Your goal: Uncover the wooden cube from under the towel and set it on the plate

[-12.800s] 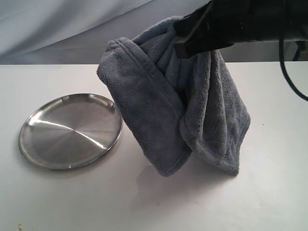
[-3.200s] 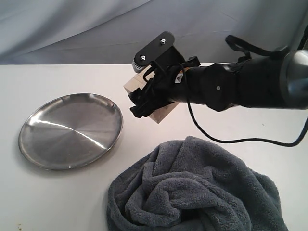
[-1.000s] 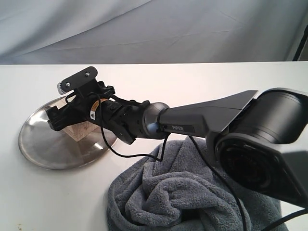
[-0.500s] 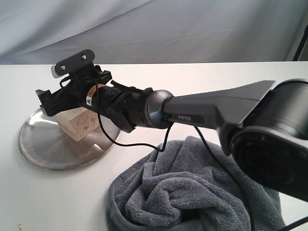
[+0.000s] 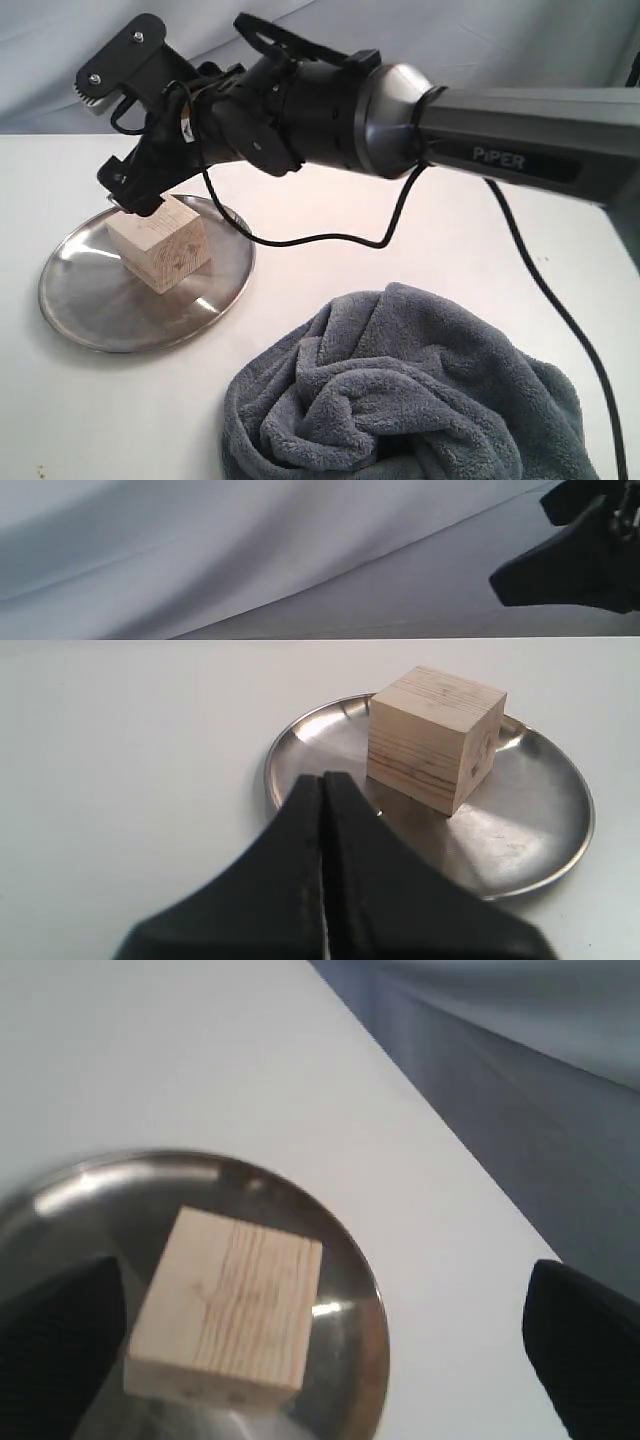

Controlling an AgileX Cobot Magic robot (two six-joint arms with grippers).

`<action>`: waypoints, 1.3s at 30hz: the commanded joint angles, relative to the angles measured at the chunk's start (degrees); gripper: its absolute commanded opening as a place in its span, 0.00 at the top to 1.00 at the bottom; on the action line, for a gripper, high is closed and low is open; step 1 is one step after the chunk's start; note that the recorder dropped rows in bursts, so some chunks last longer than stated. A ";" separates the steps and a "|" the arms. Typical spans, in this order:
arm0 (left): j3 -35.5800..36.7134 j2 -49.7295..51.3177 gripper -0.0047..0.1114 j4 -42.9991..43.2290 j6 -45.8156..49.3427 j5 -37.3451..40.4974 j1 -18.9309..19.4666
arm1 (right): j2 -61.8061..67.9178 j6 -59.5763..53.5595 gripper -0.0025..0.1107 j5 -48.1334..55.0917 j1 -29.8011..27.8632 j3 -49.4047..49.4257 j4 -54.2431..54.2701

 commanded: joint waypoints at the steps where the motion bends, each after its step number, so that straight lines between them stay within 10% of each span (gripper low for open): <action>1: 0.26 -0.13 0.96 -0.15 -0.05 -0.39 -0.29 | -1.80 -5.72 0.05 13.62 0.07 -0.33 -0.68; 22: 0.26 -0.13 0.96 -0.15 -0.05 -0.39 -0.29 | -9.86 6.21 0.83 24.70 -8.92 5.06 -10.12; 26: 0.26 -0.13 0.96 -0.15 -0.05 -0.39 -0.29 | -17.84 9.42 0.98 11.54 -14.85 16.96 -10.12; 39: 0.26 -0.13 0.96 -0.15 -0.05 -0.39 -0.29 | -37.05 13.81 0.98 -42.55 -37.97 57.44 -6.79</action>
